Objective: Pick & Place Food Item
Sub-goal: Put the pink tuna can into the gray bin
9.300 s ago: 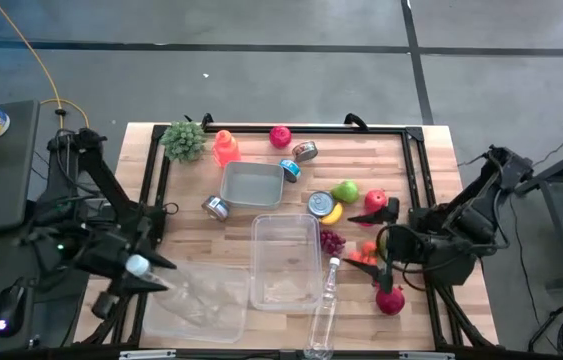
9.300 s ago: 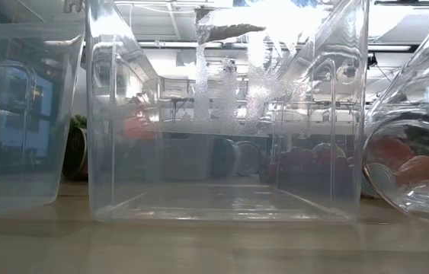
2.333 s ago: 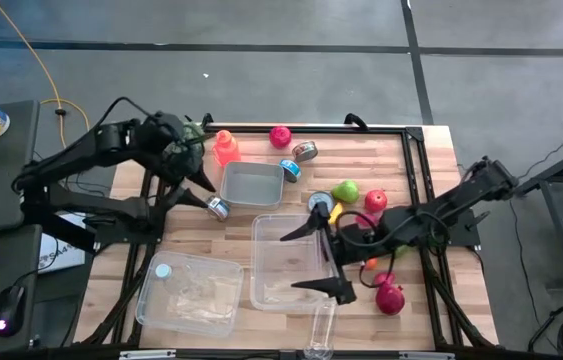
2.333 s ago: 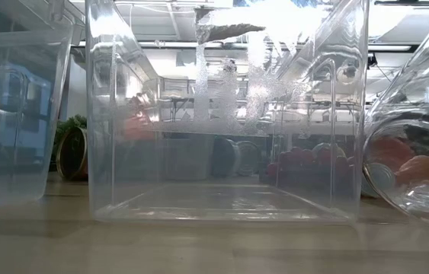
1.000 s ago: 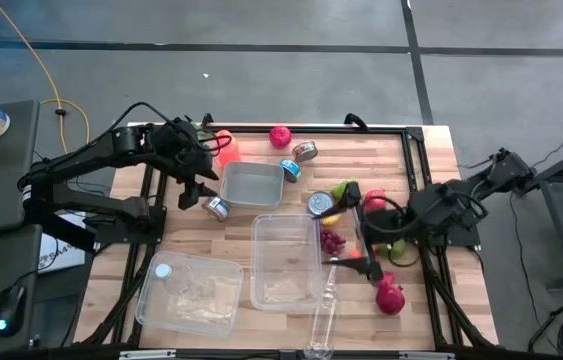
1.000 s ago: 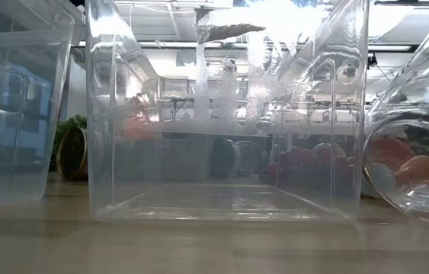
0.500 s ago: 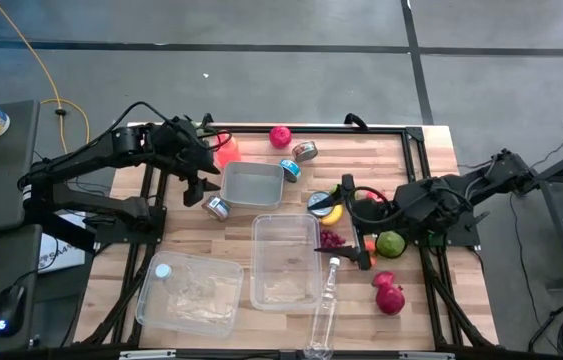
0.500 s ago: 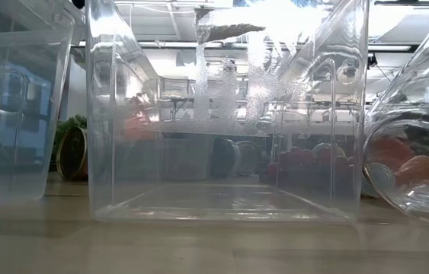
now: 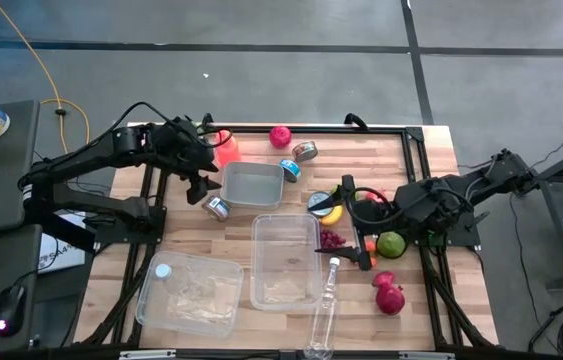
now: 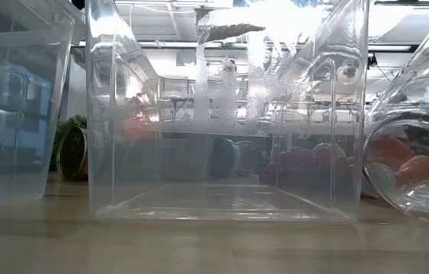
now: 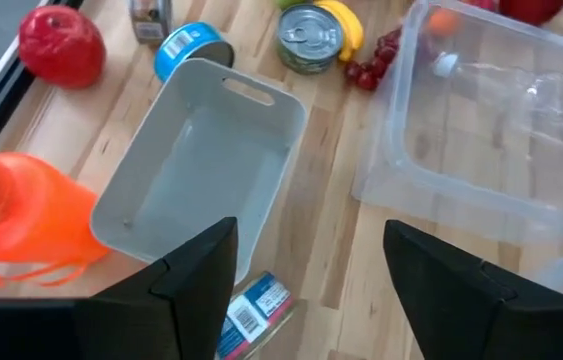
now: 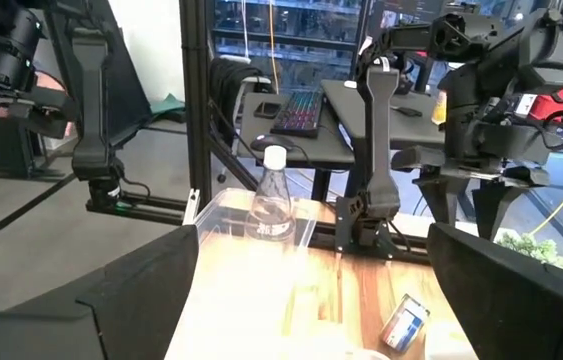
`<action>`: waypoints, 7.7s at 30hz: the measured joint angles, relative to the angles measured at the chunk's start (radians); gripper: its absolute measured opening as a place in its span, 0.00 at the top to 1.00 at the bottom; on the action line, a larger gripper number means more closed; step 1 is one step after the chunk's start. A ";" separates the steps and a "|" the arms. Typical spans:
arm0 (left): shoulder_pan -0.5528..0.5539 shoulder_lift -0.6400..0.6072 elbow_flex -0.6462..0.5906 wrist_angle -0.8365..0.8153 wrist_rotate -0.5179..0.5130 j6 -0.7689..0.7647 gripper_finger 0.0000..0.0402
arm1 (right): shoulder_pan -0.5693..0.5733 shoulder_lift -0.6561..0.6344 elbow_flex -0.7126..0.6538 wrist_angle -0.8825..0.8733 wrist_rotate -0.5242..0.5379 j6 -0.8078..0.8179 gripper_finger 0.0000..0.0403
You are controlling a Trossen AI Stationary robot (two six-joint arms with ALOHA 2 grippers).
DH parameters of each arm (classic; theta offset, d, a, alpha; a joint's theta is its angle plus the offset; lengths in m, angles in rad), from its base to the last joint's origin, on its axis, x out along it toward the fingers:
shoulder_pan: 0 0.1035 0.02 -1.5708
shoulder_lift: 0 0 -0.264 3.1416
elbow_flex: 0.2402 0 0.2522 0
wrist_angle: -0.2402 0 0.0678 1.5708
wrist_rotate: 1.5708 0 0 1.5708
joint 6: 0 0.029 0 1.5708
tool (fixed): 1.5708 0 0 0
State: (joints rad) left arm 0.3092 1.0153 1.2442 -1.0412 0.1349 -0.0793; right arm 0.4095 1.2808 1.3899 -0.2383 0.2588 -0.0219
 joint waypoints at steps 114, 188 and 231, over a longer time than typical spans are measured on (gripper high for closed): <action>0.059 0.367 -0.280 -0.074 -0.028 0.755 0.37 | -0.043 0.000 0.000 -0.096 -0.004 0.002 0.05; -0.012 0.360 -0.278 -0.103 -0.085 0.890 0.12 | -0.043 0.000 0.000 -0.102 -0.004 0.003 0.05; 0.055 0.561 -0.278 -0.084 -0.019 1.077 0.13 | -0.060 0.001 0.000 -0.104 -0.001 0.021 0.05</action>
State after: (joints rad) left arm 0.3638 1.5764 0.9661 -1.1257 0.1158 0.9981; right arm 0.3494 1.2816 1.3899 -0.3428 0.2577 -0.0013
